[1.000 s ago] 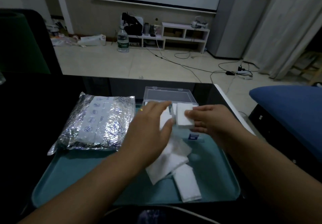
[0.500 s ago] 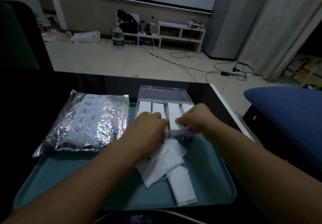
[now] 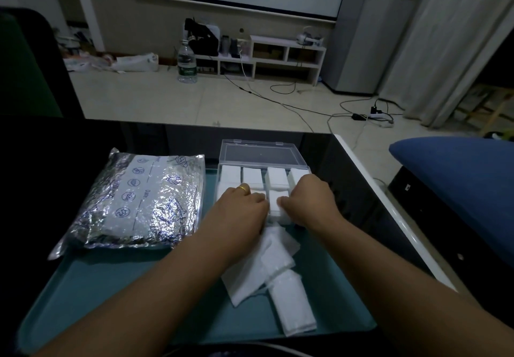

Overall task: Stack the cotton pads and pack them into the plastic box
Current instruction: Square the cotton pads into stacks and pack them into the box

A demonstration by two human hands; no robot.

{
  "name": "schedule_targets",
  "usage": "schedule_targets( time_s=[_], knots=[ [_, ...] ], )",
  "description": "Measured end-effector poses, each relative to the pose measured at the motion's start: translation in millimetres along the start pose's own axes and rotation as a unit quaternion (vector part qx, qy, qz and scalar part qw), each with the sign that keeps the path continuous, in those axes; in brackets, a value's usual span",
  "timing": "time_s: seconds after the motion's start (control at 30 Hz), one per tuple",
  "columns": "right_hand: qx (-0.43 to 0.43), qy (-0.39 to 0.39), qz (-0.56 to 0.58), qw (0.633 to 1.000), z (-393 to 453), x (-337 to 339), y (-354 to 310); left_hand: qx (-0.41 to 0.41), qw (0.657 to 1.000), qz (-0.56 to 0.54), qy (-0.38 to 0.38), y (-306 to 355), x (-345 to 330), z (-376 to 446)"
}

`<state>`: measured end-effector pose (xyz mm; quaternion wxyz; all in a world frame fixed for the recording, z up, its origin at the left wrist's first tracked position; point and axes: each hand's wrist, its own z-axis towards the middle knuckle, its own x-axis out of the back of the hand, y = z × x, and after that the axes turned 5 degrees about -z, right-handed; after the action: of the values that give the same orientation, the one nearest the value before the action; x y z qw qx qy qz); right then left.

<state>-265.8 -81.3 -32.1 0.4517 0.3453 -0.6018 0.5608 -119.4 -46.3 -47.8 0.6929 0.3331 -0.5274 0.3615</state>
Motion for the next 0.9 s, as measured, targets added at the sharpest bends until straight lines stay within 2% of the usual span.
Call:
schedule_targets(
  time_s=[0.27,0.43,0.6,0.7,0.8,0.9],
  knots=[
    [0.024,0.021,-0.016,0.999,-1.3,-4.3,4.5,0.007,0.999,-0.034,0.017,1.7,7.1,-3.7],
    [0.023,0.049,0.029,0.998,-6.5,2.2,5.6,0.007,1.000,-0.009,0.023,-3.3,7.6,-4.4],
    [0.058,0.114,0.094,0.987,-15.3,12.8,8.0,0.005,1.000,-0.001,0.027,-4.5,10.8,-8.3],
    [0.102,0.076,0.090,0.988,-22.6,15.9,11.9,-0.008,0.999,-0.001,0.039,-7.4,6.7,-10.3],
    [0.166,0.026,0.052,0.984,-27.8,11.3,15.0,-0.016,1.000,-0.002,0.004,-7.7,4.7,-11.7],
    [0.232,-0.011,0.031,0.972,-31.9,5.8,16.5,-0.010,1.000,0.009,0.001,-7.1,3.4,-13.3]
  ],
)
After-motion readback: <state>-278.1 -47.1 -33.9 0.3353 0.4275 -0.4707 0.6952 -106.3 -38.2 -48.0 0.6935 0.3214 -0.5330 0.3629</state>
